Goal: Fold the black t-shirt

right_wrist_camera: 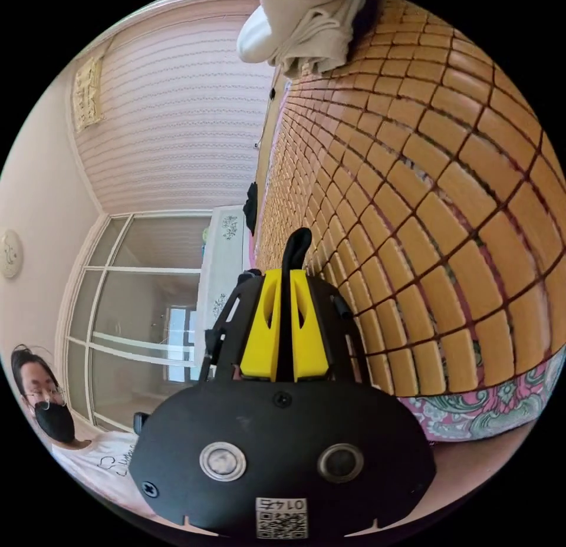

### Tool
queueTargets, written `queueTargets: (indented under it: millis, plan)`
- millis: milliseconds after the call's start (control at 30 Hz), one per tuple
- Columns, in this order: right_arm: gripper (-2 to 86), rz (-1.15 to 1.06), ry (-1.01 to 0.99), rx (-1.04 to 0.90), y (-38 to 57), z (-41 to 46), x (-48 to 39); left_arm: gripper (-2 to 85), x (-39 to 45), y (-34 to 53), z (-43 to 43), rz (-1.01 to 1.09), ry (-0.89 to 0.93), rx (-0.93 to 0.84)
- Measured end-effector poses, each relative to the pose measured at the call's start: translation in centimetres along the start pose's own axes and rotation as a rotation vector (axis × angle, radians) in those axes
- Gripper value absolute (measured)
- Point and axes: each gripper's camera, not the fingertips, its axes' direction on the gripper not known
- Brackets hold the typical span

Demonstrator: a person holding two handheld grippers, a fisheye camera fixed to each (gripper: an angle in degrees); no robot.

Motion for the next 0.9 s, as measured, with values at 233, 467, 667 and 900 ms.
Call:
queueTargets:
  millis: [233, 467, 667, 900]
  plan:
    - [1.5, -0.326, 0.147, 0.0, -0.5, -4.3, -10.8, -0.9, -2.3, 0.0, -3.8, -0.027, 0.12, 0.264]
    - [1.8, -0.451, 0.464, -0.295, 1.5, 16.4, -14.4, -0.8, -9.7, 6.8, -5.3, -0.297, 0.175, 0.272]
    - [3.1, -0.394, 0.621, -0.411, 3.6, 34.8, -9.7, 0.6, -17.7, 14.0, -3.0, -0.628, 0.159, 0.137]
    - [5.8, -0.547, 0.616, -0.485, 6.1, 44.8, -7.1, 4.3, -23.7, 20.3, 0.5, -0.784, 0.215, -0.08]
